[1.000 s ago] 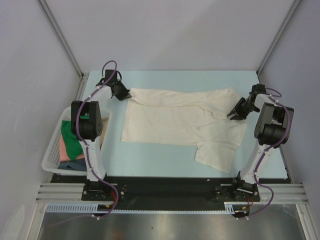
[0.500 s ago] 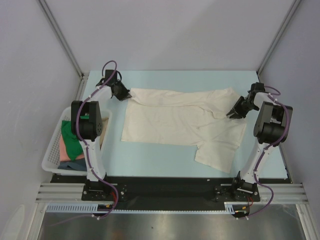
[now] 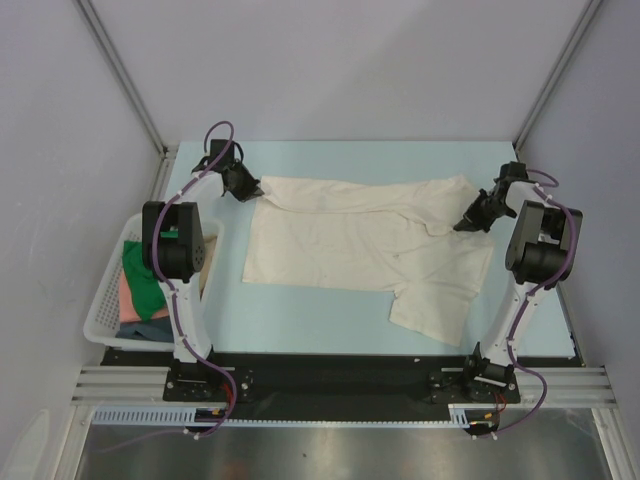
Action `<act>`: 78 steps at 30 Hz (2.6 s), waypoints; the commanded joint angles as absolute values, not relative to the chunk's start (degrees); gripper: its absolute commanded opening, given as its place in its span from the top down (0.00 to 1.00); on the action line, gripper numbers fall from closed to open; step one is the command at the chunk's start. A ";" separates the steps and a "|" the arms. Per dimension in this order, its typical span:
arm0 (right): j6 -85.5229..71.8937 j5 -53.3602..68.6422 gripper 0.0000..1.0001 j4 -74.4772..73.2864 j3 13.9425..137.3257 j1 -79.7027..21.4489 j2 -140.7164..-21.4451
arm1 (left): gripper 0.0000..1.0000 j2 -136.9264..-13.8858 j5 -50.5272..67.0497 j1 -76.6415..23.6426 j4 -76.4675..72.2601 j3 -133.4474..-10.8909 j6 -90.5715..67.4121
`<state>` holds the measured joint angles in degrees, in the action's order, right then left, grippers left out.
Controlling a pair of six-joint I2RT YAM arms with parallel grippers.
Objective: Fold and stack the t-shirts
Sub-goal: Flatten the tshirt out
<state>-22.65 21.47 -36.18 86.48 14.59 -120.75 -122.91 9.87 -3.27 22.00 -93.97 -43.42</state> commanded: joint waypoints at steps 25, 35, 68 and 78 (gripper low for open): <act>-29.09 26.71 0.90 -31.31 77.63 17.49 -113.47 | 1.00 -118.65 7.65 -4.92 23.82 -95.28 -37.18; -27.95 30.05 0.73 -26.98 74.62 18.46 -114.43 | 1.00 -119.18 8.00 -5.01 23.55 -95.62 -37.62; -45.88 39.03 0.83 -8.34 61.52 22.41 -111.36 | 1.00 -118.21 7.30 -5.10 24.17 -95.54 -37.18; -46.58 38.32 1.00 -11.44 71.18 22.85 -107.75 | 1.00 -117.33 3.26 -5.27 26.01 -99.31 -33.23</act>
